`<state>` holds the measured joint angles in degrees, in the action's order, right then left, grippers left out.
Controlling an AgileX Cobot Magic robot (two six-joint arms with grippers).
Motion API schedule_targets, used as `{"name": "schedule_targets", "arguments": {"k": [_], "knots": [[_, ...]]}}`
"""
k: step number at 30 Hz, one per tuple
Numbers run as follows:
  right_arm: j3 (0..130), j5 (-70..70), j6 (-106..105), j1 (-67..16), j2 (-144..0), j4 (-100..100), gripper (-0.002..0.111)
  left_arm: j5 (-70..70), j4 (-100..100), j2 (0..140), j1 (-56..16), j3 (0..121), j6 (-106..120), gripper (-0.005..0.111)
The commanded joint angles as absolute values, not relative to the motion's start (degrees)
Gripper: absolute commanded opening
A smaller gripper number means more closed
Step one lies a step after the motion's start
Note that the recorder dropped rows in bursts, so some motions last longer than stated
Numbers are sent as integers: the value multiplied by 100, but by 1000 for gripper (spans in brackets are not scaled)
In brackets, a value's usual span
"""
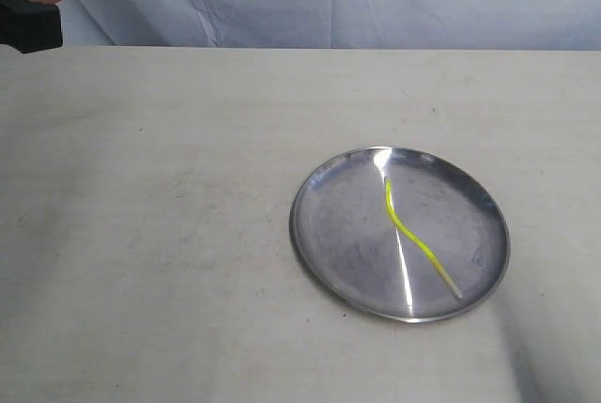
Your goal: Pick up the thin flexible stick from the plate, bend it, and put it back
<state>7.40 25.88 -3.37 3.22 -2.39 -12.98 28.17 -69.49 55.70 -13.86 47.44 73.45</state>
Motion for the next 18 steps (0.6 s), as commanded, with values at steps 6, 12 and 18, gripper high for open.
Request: {"name": "schedule_targets", "arguments": {"k": [6,12,18], "knots": [[234,2625,-242,336,0,-1086,0,2812,-6968,5534,-1383,4722,7348,0],[0,2326,-178,336,0,-1076,0,2823,-6980,5534,-1383,4722,7348,0],[0,2346,-150,336,0,-1204,0,2841,-6980,5534,-1383,4722,7348,0]]}}
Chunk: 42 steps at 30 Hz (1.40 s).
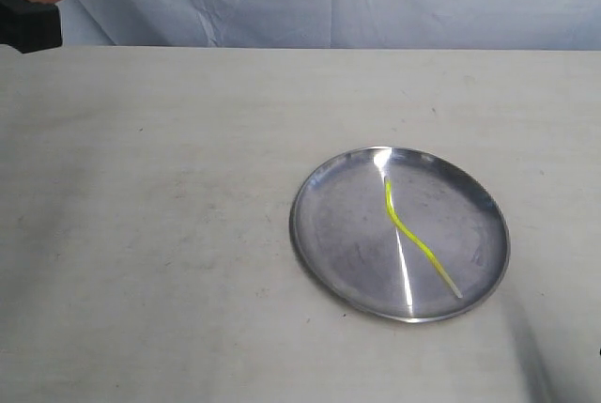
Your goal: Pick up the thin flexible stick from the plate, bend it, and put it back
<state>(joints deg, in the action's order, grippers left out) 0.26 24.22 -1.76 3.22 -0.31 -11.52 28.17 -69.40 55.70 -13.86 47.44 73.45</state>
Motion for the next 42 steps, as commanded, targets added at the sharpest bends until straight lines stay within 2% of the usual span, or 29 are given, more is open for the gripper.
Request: {"name": "schedule_targets", "arguments": {"k": [1,20,27,35,42], "knots": [[0,2346,-150,336,0,-1204,0,2841,-6980,5534,-1383,4722,7348,0],[0,2346,-150,336,0,-1204,0,2830,-6980,5534,-1383,4722,7348,0],[0,2358,-150,336,0,-1271,0,1933,-6547,5321,-1383,4623,6684,0],[0,2358,-150,336,0,-1271,0,285,-5093,3889,-1371,3275,4762,0],[0,2358,-150,336,0,-1271,0,-649,-4966,2375,-1267,1481,4290,0]]}}
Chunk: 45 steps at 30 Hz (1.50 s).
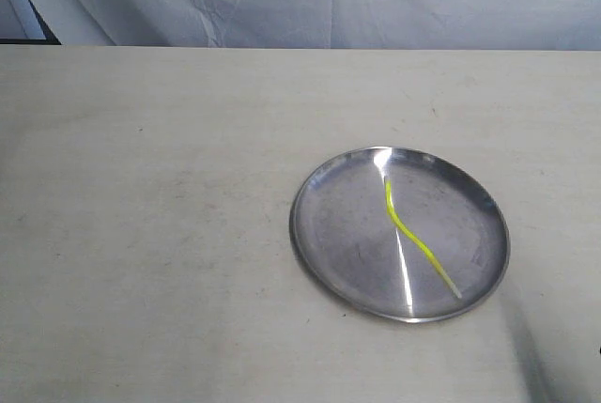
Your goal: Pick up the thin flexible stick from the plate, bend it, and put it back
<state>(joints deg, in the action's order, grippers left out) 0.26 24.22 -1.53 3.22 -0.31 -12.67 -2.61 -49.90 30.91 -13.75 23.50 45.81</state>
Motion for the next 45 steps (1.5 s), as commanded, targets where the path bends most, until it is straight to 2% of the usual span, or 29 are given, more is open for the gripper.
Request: {"name": "schedule_targets", "arguments": {"k": [1,5,13,24,29,45], "knots": [[0,2358,-150,336,0,-1271,0,-635,-4966,2209,-1230,1287,4218,0],[0,2336,-150,336,0,-1271,0,-445,-4409,1796,-1129,817,3518,0],[0,2336,-150,336,0,-1271,0,393,-1804,1463,-489,510,792,0],[0,2336,-150,336,0,-1271,0,431,-1803,513,-27,0,547,0],[0,2361,-150,336,0,-1271,0,1040,-1763,31,128,0,454,0],[0,2361,-150,336,0,-1271,0,1367,-1537,0,179,0,492,0]]}}
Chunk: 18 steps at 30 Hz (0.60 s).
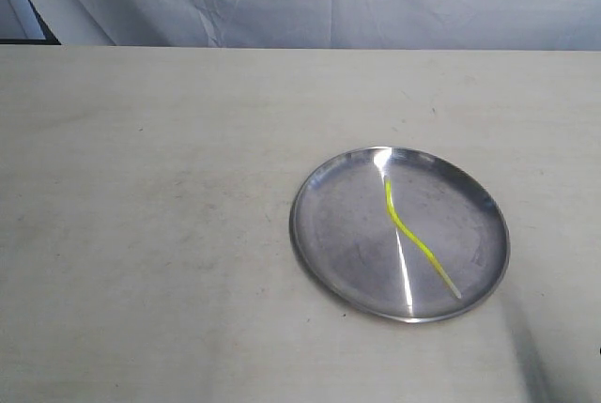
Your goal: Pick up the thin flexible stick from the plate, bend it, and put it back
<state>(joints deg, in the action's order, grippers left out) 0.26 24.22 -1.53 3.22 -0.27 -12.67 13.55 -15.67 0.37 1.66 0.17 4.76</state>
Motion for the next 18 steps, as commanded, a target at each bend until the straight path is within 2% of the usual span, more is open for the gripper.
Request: {"name": "schedule_targets", "arguments": {"k": [1,18], "knots": [[0,2361,-150,336,0,-1271,0,1367,-1537,0,179,0,492,0],[0,2344,-150,336,0,-1271,0,1327,-1537,0,179,0,490,0]]}}
